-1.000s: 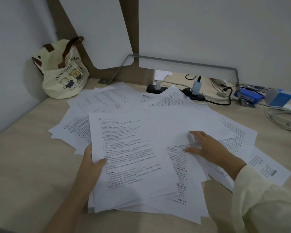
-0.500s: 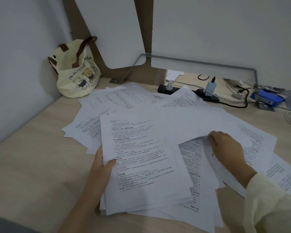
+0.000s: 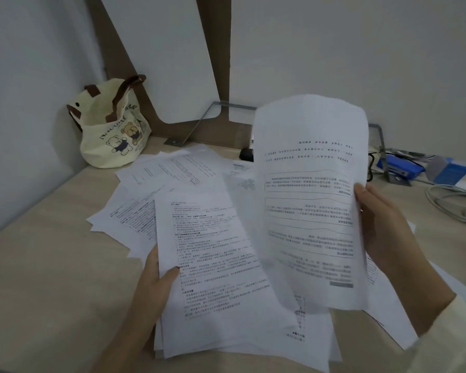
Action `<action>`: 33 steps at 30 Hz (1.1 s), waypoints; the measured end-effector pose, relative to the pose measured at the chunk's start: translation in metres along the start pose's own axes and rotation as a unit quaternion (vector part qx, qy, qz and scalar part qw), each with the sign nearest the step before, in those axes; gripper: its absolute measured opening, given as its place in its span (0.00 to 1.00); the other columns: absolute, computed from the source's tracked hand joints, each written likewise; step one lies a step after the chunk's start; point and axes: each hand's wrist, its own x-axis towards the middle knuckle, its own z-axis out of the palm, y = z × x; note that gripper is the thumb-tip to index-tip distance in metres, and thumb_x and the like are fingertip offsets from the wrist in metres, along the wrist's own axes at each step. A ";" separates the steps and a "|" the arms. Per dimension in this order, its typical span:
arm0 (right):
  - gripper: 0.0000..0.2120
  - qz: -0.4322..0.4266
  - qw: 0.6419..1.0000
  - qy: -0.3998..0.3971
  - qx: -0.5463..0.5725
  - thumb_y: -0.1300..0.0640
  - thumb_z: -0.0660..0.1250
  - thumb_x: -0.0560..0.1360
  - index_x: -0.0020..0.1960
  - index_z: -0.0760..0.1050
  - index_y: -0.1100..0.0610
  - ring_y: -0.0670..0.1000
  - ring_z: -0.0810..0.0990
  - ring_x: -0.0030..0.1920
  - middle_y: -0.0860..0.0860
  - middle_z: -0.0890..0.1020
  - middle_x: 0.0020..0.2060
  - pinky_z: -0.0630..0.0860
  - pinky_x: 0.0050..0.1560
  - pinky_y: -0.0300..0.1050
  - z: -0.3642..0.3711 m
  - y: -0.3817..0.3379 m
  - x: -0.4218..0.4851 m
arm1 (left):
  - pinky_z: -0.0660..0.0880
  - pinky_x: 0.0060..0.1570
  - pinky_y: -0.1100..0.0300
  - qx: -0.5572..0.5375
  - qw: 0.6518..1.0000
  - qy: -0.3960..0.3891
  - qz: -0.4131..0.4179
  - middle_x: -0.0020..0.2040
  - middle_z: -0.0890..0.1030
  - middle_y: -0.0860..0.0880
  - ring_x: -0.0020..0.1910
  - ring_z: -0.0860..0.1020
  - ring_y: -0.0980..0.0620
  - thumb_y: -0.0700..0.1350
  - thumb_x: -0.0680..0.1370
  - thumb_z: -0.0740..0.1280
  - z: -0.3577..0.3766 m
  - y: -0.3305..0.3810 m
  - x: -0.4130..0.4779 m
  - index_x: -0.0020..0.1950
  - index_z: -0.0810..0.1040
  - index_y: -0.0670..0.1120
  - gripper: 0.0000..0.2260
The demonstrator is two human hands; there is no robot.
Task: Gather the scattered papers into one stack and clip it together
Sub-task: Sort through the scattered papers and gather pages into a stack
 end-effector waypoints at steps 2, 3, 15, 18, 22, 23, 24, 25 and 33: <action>0.09 0.030 1.000 -0.005 -0.008 0.54 0.59 0.78 0.50 0.78 0.53 0.50 0.82 0.44 0.50 0.84 0.45 0.81 0.41 0.43 -0.003 0.004 0.000 | 0.69 0.64 0.48 -0.005 1.000 -0.004 -0.003 0.66 0.73 0.46 0.62 0.73 0.46 0.37 0.75 0.66 0.000 0.000 0.000 0.73 0.63 0.47 0.27; 0.09 0.048 0.998 -0.002 -0.038 0.54 0.59 0.78 0.50 0.78 0.54 0.52 0.81 0.45 0.52 0.83 0.47 0.80 0.43 0.45 -0.004 0.009 0.001 | 0.69 0.62 0.51 -0.009 1.000 -0.006 -0.004 0.65 0.73 0.47 0.61 0.73 0.47 0.34 0.77 0.64 0.000 0.000 0.000 0.73 0.63 0.46 0.26; 0.09 0.164 0.818 -0.133 -0.534 0.61 0.58 0.77 0.49 0.77 0.57 0.53 0.80 0.48 0.52 0.80 0.48 0.75 0.47 0.42 -0.008 0.059 0.021 | 0.69 0.63 0.44 -0.051 0.997 -0.005 -0.057 0.63 0.75 0.39 0.62 0.74 0.40 0.30 0.78 0.57 -0.004 -0.003 0.003 0.70 0.65 0.40 0.20; 0.06 0.114 0.753 -0.129 -0.635 0.58 0.56 0.78 0.46 0.72 0.53 0.50 0.76 0.42 0.50 0.78 0.44 0.68 0.35 0.36 -0.007 0.053 0.035 | 0.71 0.61 0.46 -0.072 0.995 -0.010 -0.068 0.63 0.75 0.39 0.61 0.74 0.39 0.30 0.78 0.57 -0.005 -0.002 0.002 0.69 0.66 0.41 0.20; 0.10 -0.024 0.641 -0.114 -0.758 0.58 0.55 0.77 0.55 0.70 0.53 0.53 0.74 0.51 0.54 0.78 0.50 0.69 0.42 0.42 0.015 0.049 0.046 | 0.75 0.46 0.55 -0.091 0.993 -0.027 -0.076 0.53 0.79 0.45 0.49 0.78 0.47 0.31 0.78 0.58 -0.007 -0.001 0.005 0.66 0.69 0.43 0.18; 0.13 -0.082 0.608 -0.118 -0.781 0.58 0.55 0.77 0.60 0.70 0.54 0.53 0.73 0.55 0.54 0.78 0.52 0.69 0.48 0.43 0.024 0.050 0.047 | 0.76 0.43 0.59 -0.090 0.993 -0.034 -0.068 0.52 0.79 0.47 0.48 0.79 0.51 0.31 0.78 0.58 -0.008 0.002 0.003 0.65 0.69 0.44 0.18; 0.15 -0.138 0.585 -0.125 -0.789 0.58 0.55 0.77 0.62 0.70 0.54 0.53 0.72 0.56 0.53 0.77 0.54 0.68 0.55 0.45 0.035 0.053 0.048 | 0.76 0.41 0.62 -0.087 0.993 -0.039 -0.063 0.52 0.79 0.49 0.48 0.79 0.52 0.31 0.78 0.58 -0.007 0.004 0.000 0.64 0.69 0.46 0.18; 0.15 -0.199 0.573 -0.136 -0.783 0.59 0.58 0.76 0.61 0.72 0.54 0.54 0.73 0.56 0.54 0.78 0.53 0.67 0.59 0.46 0.047 0.057 0.048 | 0.77 0.40 0.62 -0.086 0.993 -0.043 -0.063 0.53 0.79 0.49 0.49 0.79 0.52 0.32 0.78 0.57 -0.008 0.006 -0.005 0.63 0.70 0.47 0.17; 0.09 -0.416 0.613 -0.223 -0.634 0.63 0.76 0.62 0.40 0.80 0.55 0.55 0.80 0.43 0.53 0.81 0.42 0.73 0.56 0.47 0.130 0.105 0.021 | 0.72 0.30 0.69 -0.068 0.988 -0.041 -0.129 0.33 0.75 0.47 0.31 0.76 0.54 0.57 0.74 0.66 -0.008 0.005 0.015 0.42 0.74 0.38 0.21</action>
